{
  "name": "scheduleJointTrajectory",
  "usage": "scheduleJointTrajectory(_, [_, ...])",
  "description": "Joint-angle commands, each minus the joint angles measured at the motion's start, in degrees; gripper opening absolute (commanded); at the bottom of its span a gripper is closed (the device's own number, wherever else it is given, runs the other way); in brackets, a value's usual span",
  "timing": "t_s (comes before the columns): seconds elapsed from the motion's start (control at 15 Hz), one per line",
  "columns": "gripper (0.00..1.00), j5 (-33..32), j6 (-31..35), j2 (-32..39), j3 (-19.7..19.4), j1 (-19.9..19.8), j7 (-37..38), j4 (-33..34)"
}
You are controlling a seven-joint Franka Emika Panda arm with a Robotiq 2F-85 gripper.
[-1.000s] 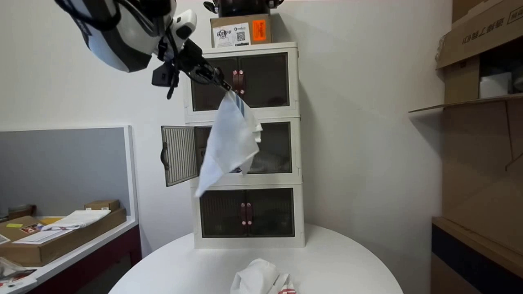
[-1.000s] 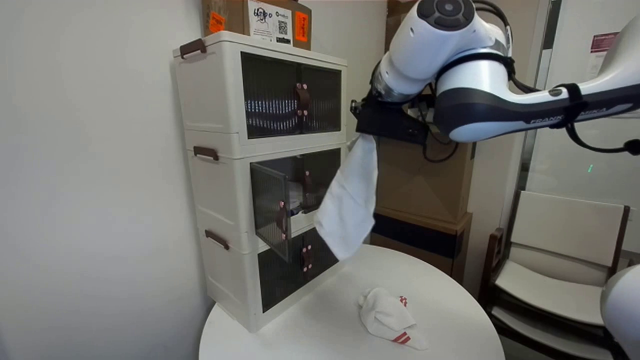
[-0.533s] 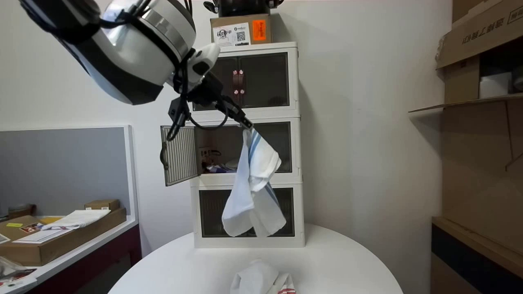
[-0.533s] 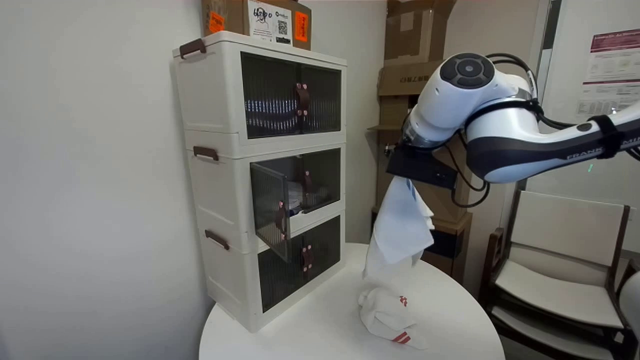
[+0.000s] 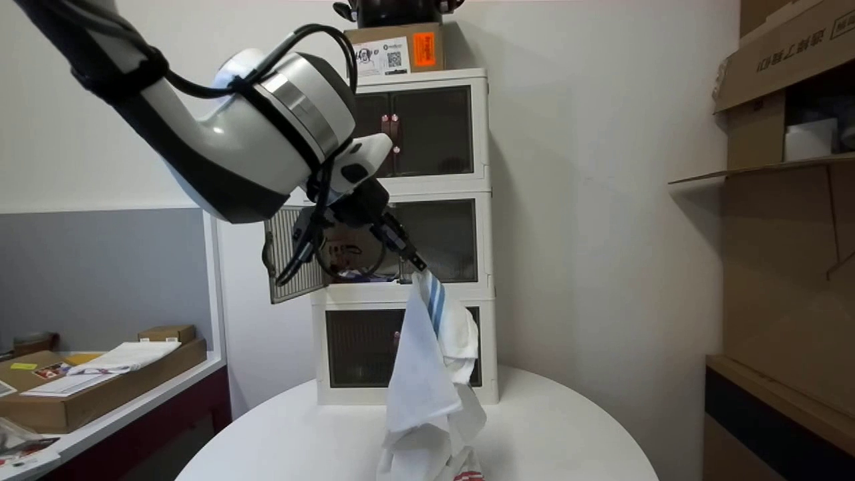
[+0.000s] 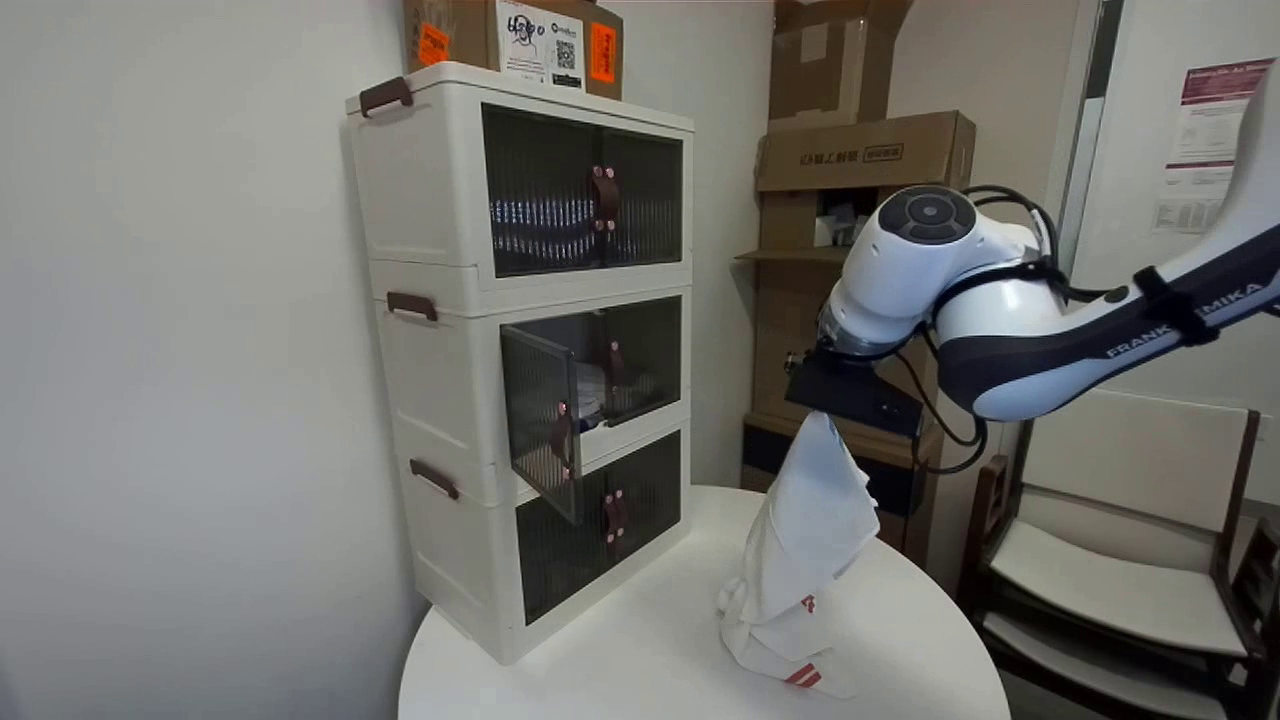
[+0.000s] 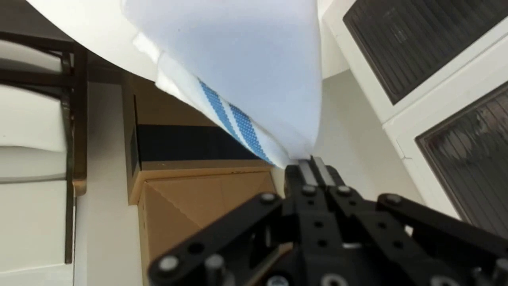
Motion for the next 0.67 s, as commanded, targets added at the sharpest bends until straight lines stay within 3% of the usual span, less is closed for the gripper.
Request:
scheduleJointTrajectory(0.0, [0.33, 8.3, 3.1, 7.7, -6.0, 5.9, -4.2, 2.0])
scheduleJointTrajectory(0.4, [0.77, 20.7, 1.2, 12.0, -10.8, 14.4, -11.3, 4.2])
scheduleJointTrajectory(0.47, [0.85, 28.5, 4.5, 16.3, -2.5, 6.3, -16.6, 3.9])
scheduleJointTrajectory(0.53, [0.92, 32.2, 3.6, 16.5, -0.3, 5.4, -19.8, 4.1])
scheduleJointTrajectory(0.6, [0.98, 37.1, 2.9, 17.7, 4.3, 1.8, -24.5, 4.5])
